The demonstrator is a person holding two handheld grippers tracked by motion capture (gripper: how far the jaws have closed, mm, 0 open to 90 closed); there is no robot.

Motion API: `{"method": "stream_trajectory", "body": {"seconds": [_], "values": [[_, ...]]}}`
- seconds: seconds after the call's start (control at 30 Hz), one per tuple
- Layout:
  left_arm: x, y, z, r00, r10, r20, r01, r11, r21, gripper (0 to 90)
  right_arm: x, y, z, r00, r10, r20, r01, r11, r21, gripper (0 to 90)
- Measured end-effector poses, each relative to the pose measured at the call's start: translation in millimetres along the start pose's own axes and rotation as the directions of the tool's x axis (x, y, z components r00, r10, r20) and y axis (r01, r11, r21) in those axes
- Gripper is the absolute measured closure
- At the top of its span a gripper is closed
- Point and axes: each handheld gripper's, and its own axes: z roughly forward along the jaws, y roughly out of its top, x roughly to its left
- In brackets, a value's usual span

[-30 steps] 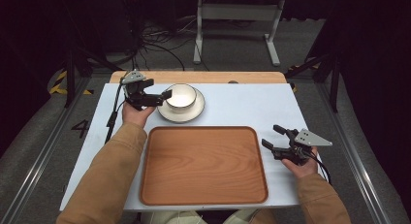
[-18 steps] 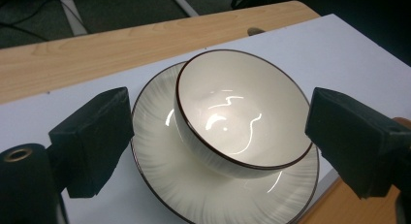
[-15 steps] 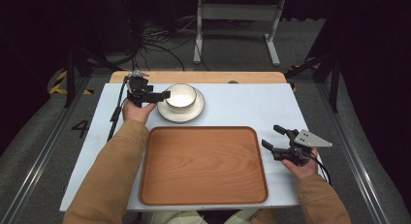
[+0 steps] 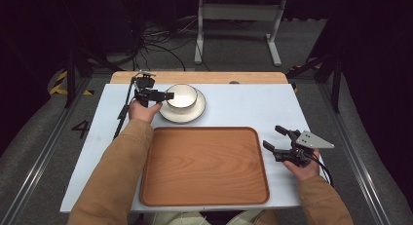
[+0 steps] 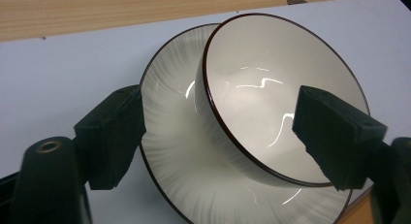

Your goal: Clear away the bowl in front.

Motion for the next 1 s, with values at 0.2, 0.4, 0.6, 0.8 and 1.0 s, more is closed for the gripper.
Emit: {"method": "stream_trajectory", "body": {"seconds": [0.2, 0.4, 0.6, 0.8, 1.0], "values": [[2.0, -1.5, 10.3, 0.9995, -0.025, -0.019, 0.025, 0.9994, 0.026, 31.4, 0.6, -0.2, -0.4, 1.0, -0.006, -0.001, 0.006, 1.0, -0.004, 20.6], [2.5, -2.7, 18.4, 0.9987, -0.022, -0.045, 0.024, 0.9985, 0.05, 38.3, 0.8, -0.5, -0.9, 0.9999, -0.01, 0.002, 0.01, 1.0, -0.01, 20.5], [-0.9, -1.0, 24.7, 0.9981, -0.025, -0.057, 0.029, 0.9965, 0.078, 49.0, 1.2, -0.8, -1.7, 0.9999, -0.012, 0.007, 0.013, 1.0, -0.018, 20.3], [-3.7, 0.7, 29.4, 0.9958, -0.049, -0.077, 0.056, 0.9938, 0.096, 62.3, 1.5, -1.2, -2.5, 0.9999, -0.012, 0.008, 0.013, 1.0, -0.026, 20.2], [-6.9, 3.0, 30.7, 0.9945, -0.055, -0.089, 0.064, 0.9927, 0.103, 74.3, 1.3, -1.4, -2.9, 0.9999, -0.013, 0.008, 0.013, 0.999, -0.032, 20.0]]}}
